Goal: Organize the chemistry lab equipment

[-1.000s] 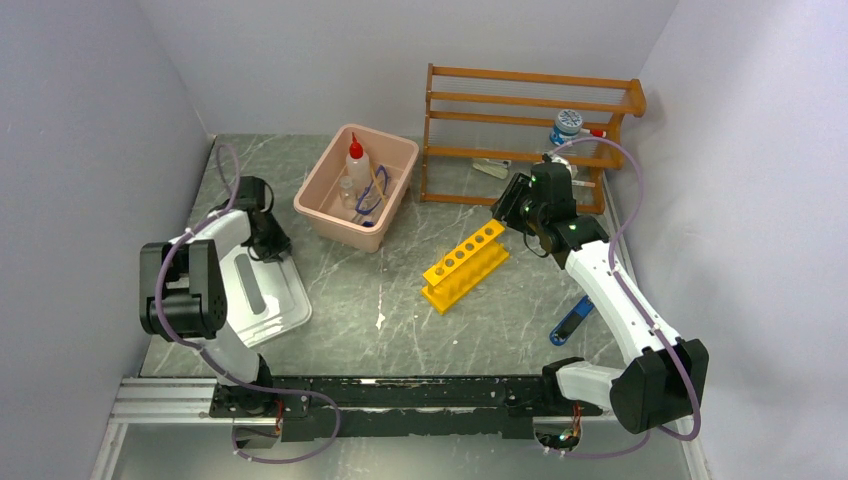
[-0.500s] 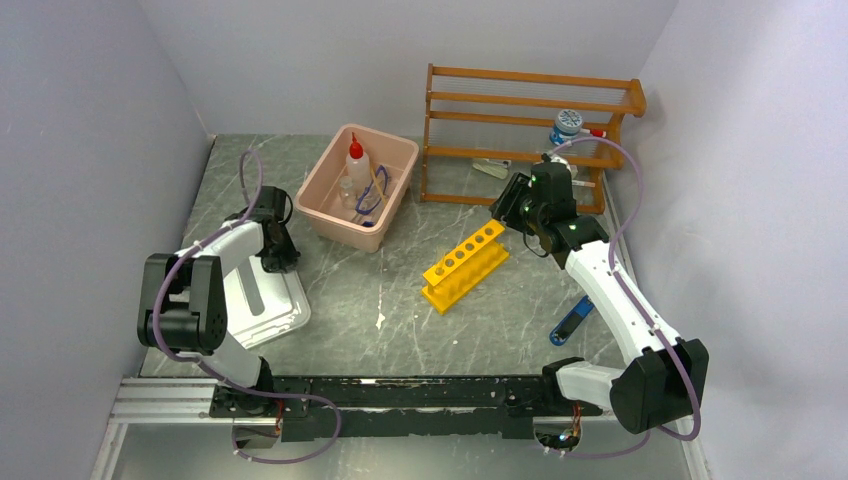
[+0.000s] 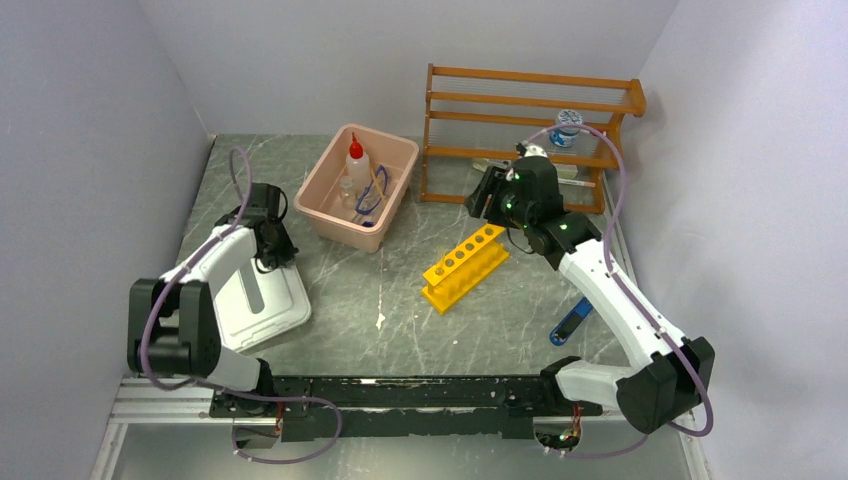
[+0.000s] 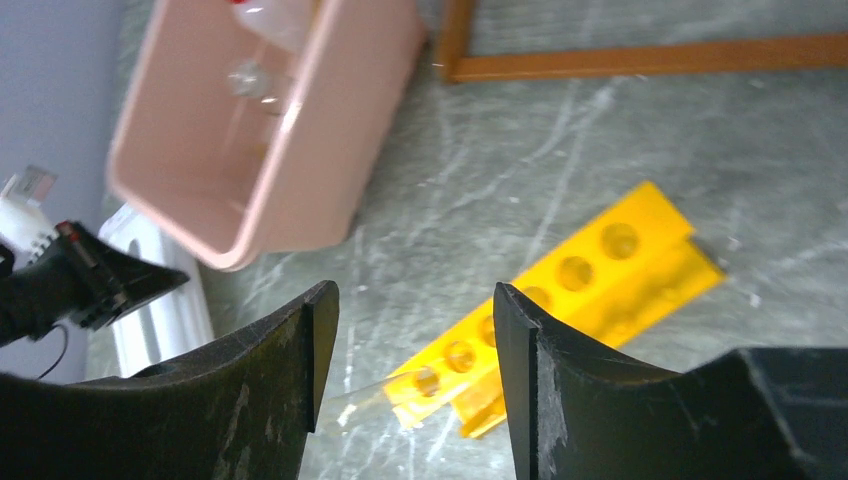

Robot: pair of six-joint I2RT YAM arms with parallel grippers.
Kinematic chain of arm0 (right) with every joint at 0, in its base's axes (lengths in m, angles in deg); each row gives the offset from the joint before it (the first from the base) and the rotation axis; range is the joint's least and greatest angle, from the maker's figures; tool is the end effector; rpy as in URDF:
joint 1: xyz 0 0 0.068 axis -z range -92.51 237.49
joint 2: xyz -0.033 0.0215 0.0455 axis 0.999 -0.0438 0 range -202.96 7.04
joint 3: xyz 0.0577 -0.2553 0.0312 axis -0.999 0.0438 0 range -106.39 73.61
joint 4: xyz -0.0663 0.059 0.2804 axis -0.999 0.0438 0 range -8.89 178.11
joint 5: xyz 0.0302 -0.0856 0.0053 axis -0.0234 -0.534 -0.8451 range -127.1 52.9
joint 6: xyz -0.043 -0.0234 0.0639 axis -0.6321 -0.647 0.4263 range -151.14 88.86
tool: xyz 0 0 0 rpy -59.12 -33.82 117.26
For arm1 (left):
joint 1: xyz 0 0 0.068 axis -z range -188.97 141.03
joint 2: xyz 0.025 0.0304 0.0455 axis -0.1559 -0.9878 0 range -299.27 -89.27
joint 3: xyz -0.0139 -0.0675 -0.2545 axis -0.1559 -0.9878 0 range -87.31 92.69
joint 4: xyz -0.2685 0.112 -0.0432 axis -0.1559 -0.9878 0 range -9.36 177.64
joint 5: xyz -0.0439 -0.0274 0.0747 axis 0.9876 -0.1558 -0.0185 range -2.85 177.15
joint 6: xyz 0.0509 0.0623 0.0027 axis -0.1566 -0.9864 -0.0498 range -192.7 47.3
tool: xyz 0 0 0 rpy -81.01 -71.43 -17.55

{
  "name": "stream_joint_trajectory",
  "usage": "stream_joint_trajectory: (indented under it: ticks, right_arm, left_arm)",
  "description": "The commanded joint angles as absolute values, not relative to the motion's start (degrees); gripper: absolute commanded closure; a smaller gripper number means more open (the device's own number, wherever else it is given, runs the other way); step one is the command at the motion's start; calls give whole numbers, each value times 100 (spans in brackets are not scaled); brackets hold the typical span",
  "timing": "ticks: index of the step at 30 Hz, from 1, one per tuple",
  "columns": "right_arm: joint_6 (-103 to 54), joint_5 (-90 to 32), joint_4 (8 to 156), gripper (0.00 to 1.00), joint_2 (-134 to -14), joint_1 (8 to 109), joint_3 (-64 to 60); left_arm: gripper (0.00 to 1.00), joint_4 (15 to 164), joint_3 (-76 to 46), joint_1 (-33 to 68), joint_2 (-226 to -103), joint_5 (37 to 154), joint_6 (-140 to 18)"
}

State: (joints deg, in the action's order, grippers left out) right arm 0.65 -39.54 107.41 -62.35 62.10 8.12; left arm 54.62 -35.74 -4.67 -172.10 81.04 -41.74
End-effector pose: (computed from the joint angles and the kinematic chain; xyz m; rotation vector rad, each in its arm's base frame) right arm 0.3062 0.1420 0.3204 0.1462 2.1415 0.5505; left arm 0.3200 -0.0167 0.1432 -0.6501 2.6021 -0.0491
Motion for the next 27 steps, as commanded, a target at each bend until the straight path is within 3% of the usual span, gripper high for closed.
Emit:
stream_joint_trajectory:
  ticks: [1, 6, 15, 27]
  right_arm:
    - [91, -4027, 10585, 37, -6365, 5553, 421]
    - [367, -3840, 10228, 35, -6777, 4680, 308]
    - [213, -3408, 9594, 20, -8134, 2907, -285]
    - [424, -3042, 8897, 21, -9795, 2431, -841]
  left_arm:
    - [95, 5289, -3658, -426, -16445, 8429, -3978]
    - [95, 5197, -3859, -430, -15671, 8661, -3806]
    - [95, 4998, -3845, -435, -14870, 9337, -3634]
    - [95, 4762, -3699, -437, -14731, 9862, -3537]
